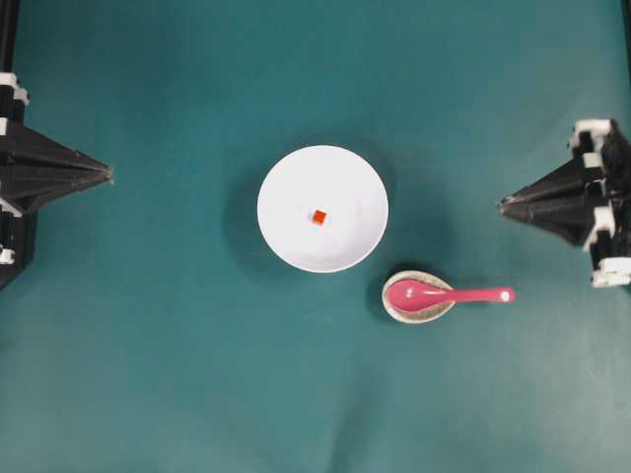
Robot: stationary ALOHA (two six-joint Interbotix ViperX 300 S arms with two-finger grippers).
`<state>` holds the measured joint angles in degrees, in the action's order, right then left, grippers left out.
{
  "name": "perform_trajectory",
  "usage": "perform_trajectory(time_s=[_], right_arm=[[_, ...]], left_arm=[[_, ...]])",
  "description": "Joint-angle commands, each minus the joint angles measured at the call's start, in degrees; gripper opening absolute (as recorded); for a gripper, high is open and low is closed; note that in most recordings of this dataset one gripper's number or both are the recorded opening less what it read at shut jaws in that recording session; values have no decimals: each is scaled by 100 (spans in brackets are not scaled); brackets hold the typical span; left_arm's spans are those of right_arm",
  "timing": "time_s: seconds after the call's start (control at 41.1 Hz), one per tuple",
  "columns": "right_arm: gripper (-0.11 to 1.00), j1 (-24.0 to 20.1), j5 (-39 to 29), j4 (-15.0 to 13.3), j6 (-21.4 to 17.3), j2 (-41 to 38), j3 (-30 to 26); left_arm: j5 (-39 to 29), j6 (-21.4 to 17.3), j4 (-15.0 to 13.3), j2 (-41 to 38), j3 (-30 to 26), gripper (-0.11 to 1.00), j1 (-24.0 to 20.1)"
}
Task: Grip the spoon and scoop the red block from the bowl with right arm.
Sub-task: 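Move the right gripper left toward the pink spoon handle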
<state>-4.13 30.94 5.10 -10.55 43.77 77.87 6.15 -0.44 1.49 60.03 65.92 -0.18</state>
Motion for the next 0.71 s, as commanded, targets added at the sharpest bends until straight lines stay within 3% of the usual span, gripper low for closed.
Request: perform_trajectory(time_s=[0.0,0.073,0.268,0.365,0.536,0.682], right_arm=[[32,-220,255,35,-44,-396,18],[39,-422,334,70,-44,-712,62],[36,-967,756,527,-44,-1714,185],[36,-1292,1327,914,-44,-2180,308],[36,-1986,2180,1828,-44,-2874,448],[37,-2496,2294,2347,-70,-3252,378]], left_arm=[[62,9,0,-26,-167,0,9],[53,0,0,-35,-158,0,9],[62,-26,0,-70,-149,0,9],[70,-26,0,-70,-149,0,9],[70,-35,9,-70,-149,0,9],[79,-44,0,-79,-149,0,9]])
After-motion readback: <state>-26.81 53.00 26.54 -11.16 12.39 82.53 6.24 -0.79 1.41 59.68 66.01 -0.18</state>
